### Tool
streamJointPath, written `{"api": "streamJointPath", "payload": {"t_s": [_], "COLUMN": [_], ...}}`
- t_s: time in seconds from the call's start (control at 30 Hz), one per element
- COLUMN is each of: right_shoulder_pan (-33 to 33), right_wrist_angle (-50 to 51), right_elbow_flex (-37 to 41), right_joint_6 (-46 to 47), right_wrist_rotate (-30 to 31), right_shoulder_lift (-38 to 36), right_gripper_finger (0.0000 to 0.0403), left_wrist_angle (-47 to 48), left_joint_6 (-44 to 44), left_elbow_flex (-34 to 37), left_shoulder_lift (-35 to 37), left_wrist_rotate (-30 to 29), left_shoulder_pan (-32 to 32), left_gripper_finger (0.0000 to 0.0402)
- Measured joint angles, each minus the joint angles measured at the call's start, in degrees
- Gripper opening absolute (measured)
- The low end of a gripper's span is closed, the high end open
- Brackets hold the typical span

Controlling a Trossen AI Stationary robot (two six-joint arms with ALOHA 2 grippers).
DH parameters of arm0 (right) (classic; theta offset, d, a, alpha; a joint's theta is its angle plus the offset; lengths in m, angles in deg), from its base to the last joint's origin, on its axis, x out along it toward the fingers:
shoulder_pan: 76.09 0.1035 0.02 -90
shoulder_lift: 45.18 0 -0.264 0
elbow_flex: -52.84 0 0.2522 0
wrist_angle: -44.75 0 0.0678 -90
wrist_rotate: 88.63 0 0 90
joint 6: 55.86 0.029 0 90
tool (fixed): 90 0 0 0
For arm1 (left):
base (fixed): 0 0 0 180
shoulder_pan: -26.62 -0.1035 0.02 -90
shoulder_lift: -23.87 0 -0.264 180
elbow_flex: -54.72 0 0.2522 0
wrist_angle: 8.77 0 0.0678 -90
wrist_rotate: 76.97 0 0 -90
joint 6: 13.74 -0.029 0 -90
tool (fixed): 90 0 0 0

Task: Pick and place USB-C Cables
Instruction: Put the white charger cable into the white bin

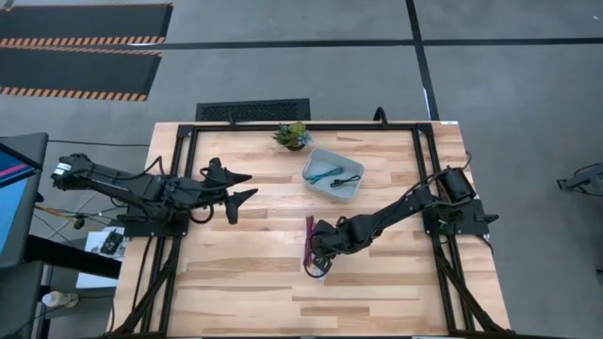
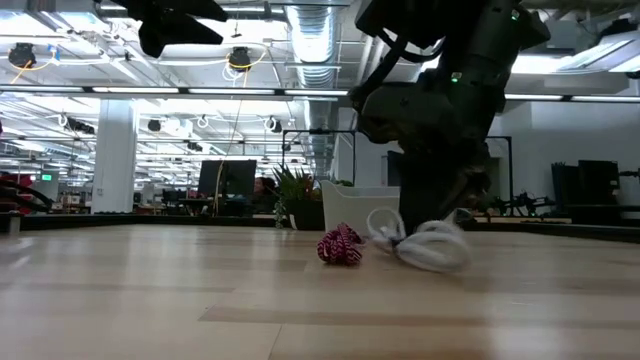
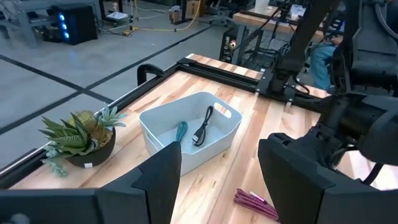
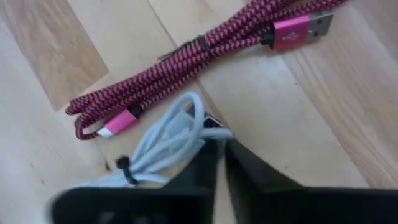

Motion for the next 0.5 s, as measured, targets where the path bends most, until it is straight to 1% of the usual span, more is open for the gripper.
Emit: {"api": "streamJointPath", "payload": {"t_s": [0.03, 0.07, 0.2, 0.33, 0.5], "right_shoulder_pan": [0.0, 0.0, 0.0, 0.0, 0.0], "right_wrist_angle": [0.0, -0.1, -0.6, -0.5, -0.6], "right_elbow_flex": [0.0, 0.0, 0.0, 0.1, 0.1], "right_joint_6": [0.0, 0.0, 1.0, 1.2, 1.0], "right_wrist_rotate": [0.0, 0.0, 0.2, 1.2, 3.4], "right_shoulder_lift": [0.0, 0.0, 0.0, -0.6, -4.1], "right_gripper_finger": [0.0024, 0.0013, 0.0014, 0.0005, 0.0003], "left_wrist_angle": [0.0, 0.0, -0.1, -0.5, -2.9], "left_joint_6": [-0.1, -0.1, -0.1, -0.1, -0.4], "left_elbow_flex": [0.0, 0.0, 0.0, 0.0, 0.0], "left_shoulder_lift": [0.0, 0.0, 0.0, 0.0, 0.0], "left_wrist_rotate": [0.0, 0.0, -0.6, -0.7, -0.7], "left_shoulder_pan": [0.0, 0.0, 0.0, 0.0, 0.0], "left_gripper_finger": [0.0203, 0.0203, 0.0203, 0.0203, 0.0203]}}
